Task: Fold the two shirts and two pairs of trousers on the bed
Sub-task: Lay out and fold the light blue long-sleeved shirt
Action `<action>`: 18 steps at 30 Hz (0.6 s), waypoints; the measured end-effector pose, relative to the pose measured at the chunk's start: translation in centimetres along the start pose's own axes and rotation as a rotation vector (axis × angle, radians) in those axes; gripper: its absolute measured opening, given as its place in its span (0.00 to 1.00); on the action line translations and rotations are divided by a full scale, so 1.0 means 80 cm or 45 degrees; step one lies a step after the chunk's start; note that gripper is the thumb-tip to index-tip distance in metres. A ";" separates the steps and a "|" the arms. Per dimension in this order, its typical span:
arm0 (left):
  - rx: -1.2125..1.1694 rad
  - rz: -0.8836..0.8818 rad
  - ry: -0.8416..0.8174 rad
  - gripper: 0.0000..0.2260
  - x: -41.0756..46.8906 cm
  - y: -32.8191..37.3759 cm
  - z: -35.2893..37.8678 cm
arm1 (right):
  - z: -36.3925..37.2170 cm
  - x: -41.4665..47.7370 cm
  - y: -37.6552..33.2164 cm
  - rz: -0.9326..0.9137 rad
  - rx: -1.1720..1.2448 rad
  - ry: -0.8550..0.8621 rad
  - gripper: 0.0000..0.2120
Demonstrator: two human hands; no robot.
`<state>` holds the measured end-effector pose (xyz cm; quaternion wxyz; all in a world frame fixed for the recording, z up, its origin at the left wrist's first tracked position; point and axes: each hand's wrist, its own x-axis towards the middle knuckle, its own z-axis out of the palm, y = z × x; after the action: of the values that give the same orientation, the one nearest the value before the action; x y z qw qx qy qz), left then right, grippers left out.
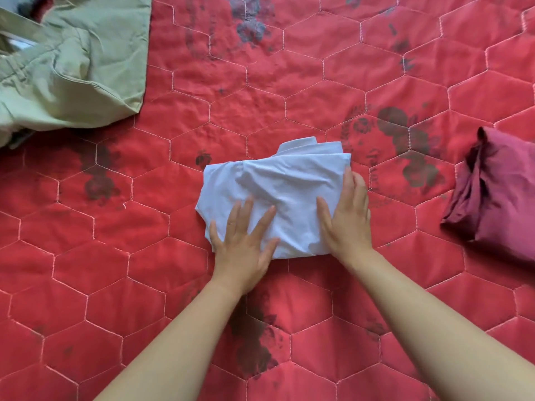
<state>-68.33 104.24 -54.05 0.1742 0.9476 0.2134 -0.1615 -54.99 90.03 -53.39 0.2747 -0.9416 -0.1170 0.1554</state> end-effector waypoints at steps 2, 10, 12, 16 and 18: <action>-0.095 -0.184 0.214 0.25 0.009 0.001 -0.009 | 0.002 0.018 -0.009 -0.037 0.074 0.039 0.32; -0.608 -0.773 0.400 0.36 0.049 -0.003 -0.031 | 0.017 0.012 -0.012 0.103 0.158 0.041 0.28; -0.643 -0.825 0.374 0.37 0.050 -0.002 -0.031 | 0.022 0.000 -0.006 0.227 0.126 0.030 0.26; -0.548 -0.709 0.303 0.32 0.046 0.005 -0.025 | 0.023 -0.021 0.010 0.365 0.154 0.089 0.23; -0.528 -0.638 0.303 0.30 0.044 0.011 -0.024 | 0.018 -0.027 0.020 0.385 0.239 0.133 0.22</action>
<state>-64.44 105.46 -53.45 0.2919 0.8223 0.4867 -0.0408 -57.31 88.74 -54.96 0.3405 -0.9256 0.0553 0.1558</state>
